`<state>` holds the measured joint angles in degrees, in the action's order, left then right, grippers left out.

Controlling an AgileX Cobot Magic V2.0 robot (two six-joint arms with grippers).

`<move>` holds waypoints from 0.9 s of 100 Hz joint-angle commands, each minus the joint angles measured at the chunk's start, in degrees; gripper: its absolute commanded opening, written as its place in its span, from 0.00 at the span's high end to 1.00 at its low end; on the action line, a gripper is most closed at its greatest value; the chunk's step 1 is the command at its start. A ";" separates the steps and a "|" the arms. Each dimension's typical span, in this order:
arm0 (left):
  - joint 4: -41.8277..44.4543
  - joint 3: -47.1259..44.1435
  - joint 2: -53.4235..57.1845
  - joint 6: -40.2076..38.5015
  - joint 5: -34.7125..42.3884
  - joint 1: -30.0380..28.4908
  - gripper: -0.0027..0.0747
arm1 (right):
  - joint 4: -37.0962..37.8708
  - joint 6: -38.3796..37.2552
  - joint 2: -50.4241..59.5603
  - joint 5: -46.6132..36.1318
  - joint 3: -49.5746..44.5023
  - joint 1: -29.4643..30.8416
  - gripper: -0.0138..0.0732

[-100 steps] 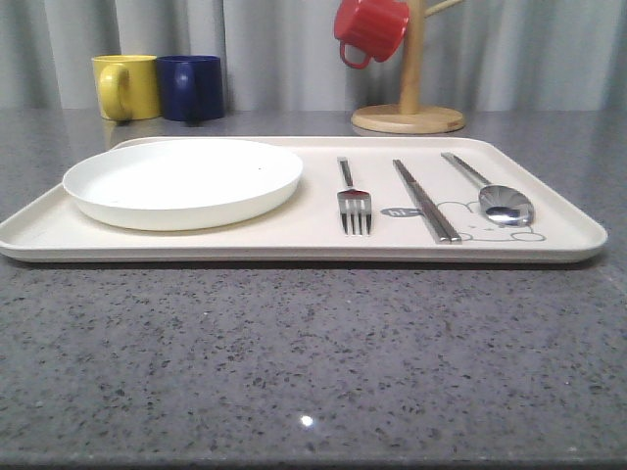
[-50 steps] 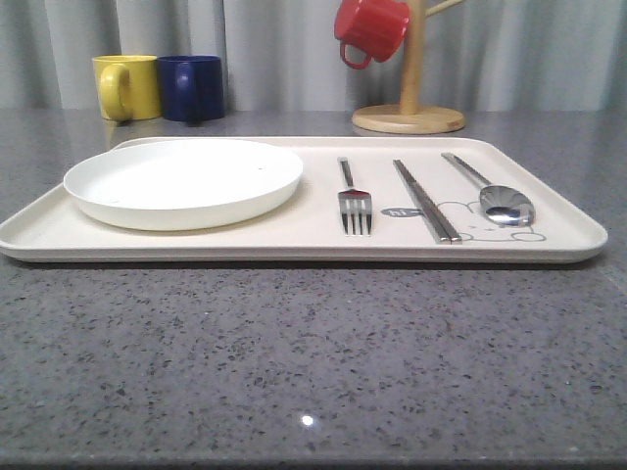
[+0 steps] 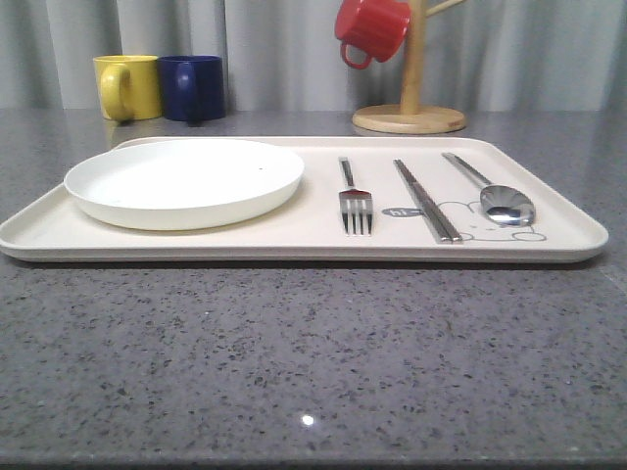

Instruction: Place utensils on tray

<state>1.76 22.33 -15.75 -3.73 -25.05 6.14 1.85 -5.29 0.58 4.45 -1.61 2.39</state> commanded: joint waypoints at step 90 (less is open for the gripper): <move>-3.62 -24.19 17.97 -0.68 23.37 -5.20 0.99 | -0.14 0.50 1.11 -4.75 0.02 0.31 0.92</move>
<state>-1.26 -0.30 0.27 -3.98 -6.55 1.14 1.85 -5.29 0.58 4.45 -1.61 2.39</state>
